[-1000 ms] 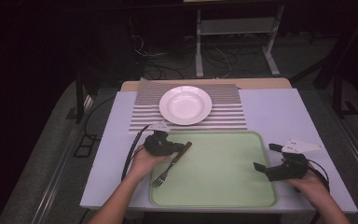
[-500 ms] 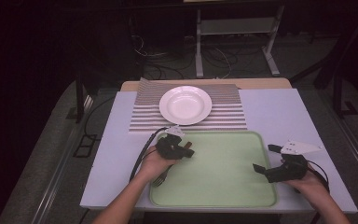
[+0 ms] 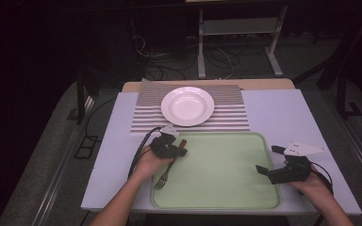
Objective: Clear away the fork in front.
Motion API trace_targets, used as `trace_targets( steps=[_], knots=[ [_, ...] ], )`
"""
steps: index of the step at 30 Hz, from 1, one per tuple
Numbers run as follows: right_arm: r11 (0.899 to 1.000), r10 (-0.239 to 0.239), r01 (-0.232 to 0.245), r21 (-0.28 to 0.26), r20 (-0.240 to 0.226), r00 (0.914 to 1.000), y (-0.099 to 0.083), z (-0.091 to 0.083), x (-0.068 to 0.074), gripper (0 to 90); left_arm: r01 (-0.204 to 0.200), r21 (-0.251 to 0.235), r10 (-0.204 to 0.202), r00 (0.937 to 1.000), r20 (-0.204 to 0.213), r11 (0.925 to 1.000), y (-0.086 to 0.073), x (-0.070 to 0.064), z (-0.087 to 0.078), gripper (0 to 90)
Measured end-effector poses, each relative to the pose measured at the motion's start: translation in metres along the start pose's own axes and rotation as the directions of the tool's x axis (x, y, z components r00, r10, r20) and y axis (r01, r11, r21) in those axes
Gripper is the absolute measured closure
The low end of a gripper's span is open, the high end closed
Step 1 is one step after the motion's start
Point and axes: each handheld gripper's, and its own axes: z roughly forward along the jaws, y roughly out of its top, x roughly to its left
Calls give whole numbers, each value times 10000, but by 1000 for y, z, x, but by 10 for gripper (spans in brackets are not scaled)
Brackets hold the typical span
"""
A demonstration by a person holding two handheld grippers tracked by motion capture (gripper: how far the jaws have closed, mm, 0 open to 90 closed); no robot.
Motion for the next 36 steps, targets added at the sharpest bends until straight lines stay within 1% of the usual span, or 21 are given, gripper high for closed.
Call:
trace_targets(
  steps=[10,12,13,14,15,17,19,22,26,27,28,29,30,31,33,36],
  knots=[
    [10000,-67,66,56,80,9999,-1,-2,0,17,458,-45,-460,9980,-424,9989,-11,15,-16,892],
    [10000,-66,65,71,95,9999,-1,-1,0,17,456,-70,-459,9976,-526,9989,-13,17,-20,892],
    [9999,-91,90,100,87,9999,-1,-1,0,17,442,-17,-442,9968,-668,9990,-15,18,-23,891],
    [9999,-91,90,100,87,9999,-1,-1,0,17,442,-17,-442,9968,-668,9990,-15,18,-23,892],
    [9998,-152,150,134,107,9998,-1,-1,1,17,428,26,-425,9960,-788,9991,-17,20,-26,891],
    [9998,-160,158,140,113,9998,-2,-1,1,17,480,42,-475,9955,-817,9988,-18,21,-28,891],
    [9998,-163,161,143,145,9998,-2,-1,1,17,610,-24,-611,9954,-732,9981,-21,24,-31,891],
    [9998,-144,142,154,149,9998,-2,-1,0,17,585,-21,-585,9956,-730,9983,-21,24,-31,880],
    [9997,-171,168,176,134,9998,-2,-1,1,17,459,-207,-470,9974,-545,9987,-19,20,-31,861],
    [9997,-174,172,164,133,9998,-2,-1,1,18,311,-318,-327,9982,-504,9990,-18,17,-32,840],
    [9997,-174,172,164,133,9998,-2,-1,1,18,311,-318,-327,9982,-504,9990,-18,17,-32,825],
    [9997,-154,151,167,142,9998,-2,-1,1,17,152,-507,-177,9986,-495,9986,-17,13,-36,803],
    [9997,-154,151,167,142,9998,-2,-1,1,17,152,-507,-177,9986,-495,9986,-17,13,-36,779],
    [9998,-139,137,153,141,9998,-2,-1,0,17,72,-605,-103,9987,-501,9981,-16,10,-39,779],
    [9998,-137,135,110,133,9998,-2,-2,0,17,-165,-868,122,9986,-508,9961,-15,4,-44,712],
    [9998,-151,149,97,134,9998,-2,-2,-1,17,-369,-1206,290,9974,-664,9920,-17,-3,-55,596]
  ],
)
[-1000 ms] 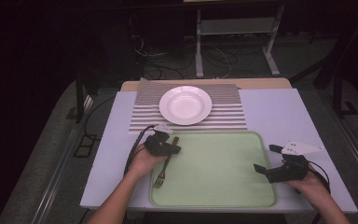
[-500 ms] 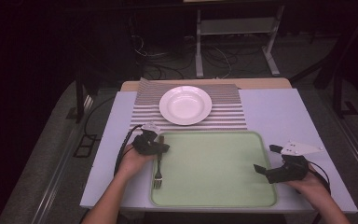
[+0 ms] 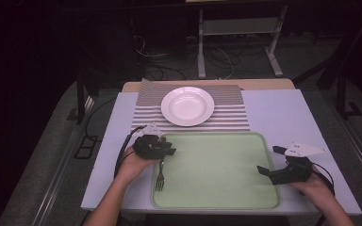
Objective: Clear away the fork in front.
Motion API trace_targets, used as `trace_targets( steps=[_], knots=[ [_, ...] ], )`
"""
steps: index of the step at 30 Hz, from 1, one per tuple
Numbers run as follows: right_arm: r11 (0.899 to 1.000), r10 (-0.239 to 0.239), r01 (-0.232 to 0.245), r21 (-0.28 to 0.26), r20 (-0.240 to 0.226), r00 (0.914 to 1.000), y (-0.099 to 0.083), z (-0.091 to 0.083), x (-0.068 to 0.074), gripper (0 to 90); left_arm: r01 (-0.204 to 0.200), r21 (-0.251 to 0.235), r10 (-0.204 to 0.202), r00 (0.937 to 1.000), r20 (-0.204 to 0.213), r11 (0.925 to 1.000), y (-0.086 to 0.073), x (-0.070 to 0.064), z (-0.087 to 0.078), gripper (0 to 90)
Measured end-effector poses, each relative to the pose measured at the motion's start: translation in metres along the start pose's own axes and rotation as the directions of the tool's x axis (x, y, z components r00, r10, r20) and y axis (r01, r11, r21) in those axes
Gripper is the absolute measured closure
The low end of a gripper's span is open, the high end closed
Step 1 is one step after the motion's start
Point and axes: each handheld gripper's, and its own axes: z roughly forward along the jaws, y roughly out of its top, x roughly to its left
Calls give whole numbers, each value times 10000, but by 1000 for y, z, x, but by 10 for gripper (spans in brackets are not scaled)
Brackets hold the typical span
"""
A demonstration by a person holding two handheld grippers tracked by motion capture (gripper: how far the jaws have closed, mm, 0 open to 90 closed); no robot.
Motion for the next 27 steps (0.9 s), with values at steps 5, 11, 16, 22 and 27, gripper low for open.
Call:
trace_targets(
  steps=[5,11,16,22,27],
  knots=[
    [10000,32,-32,-50,-21,10000,0,-1,0,17,117,-550,-126,9998,-148,9984,-9,-4,-17,449],
    [10000,36,-36,-85,-56,10000,0,-1,0,17,153,-1164,-195,9992,-352,9931,-27,-6,-36,251],
    [9999,23,-24,-113,-87,10000,1,-1,1,17,205,-1287,-279,9981,-553,9915,-37,-5,-39,114],
    [9999,-46,45,-93,-88,10000,0,-1,2,17,136,-1136,-196,9985,-516,9934,-37,-5,-34,0],
    [9999,-5,4,-148,-59,10000,0,-4,2,17,-1,-1010,-55,9985,-543,9949,-35,-6,-32,0]
  ],
)
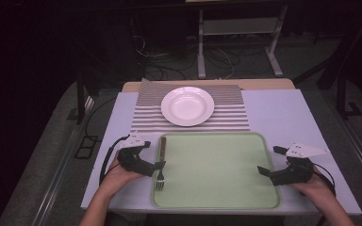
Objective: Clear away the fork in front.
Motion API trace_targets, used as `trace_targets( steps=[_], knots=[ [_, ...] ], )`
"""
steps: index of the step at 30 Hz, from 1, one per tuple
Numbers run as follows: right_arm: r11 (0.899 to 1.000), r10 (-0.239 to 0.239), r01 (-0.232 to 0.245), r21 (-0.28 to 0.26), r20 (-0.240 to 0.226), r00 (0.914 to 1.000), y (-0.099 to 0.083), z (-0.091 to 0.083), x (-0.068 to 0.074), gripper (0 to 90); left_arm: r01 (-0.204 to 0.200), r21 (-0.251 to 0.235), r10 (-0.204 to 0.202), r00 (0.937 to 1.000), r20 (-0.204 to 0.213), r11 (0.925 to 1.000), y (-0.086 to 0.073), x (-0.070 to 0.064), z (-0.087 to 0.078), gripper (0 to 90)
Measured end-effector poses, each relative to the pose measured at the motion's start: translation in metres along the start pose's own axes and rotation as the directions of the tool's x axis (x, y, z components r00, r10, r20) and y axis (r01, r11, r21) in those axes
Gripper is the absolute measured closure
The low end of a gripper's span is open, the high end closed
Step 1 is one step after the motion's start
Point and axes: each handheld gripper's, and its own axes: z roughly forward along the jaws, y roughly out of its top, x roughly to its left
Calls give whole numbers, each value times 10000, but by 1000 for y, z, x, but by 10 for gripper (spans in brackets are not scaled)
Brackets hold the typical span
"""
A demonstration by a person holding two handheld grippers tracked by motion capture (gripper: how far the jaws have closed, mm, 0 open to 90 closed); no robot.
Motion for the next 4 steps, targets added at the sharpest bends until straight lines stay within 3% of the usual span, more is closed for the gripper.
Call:
trace_targets(
  steps=[4],
  knots=[
    [10000,21,-21,-19,1,10000,0,0,0,17,6,8,-6,10000,-28,10000,0,1,0,0]
  ],
)
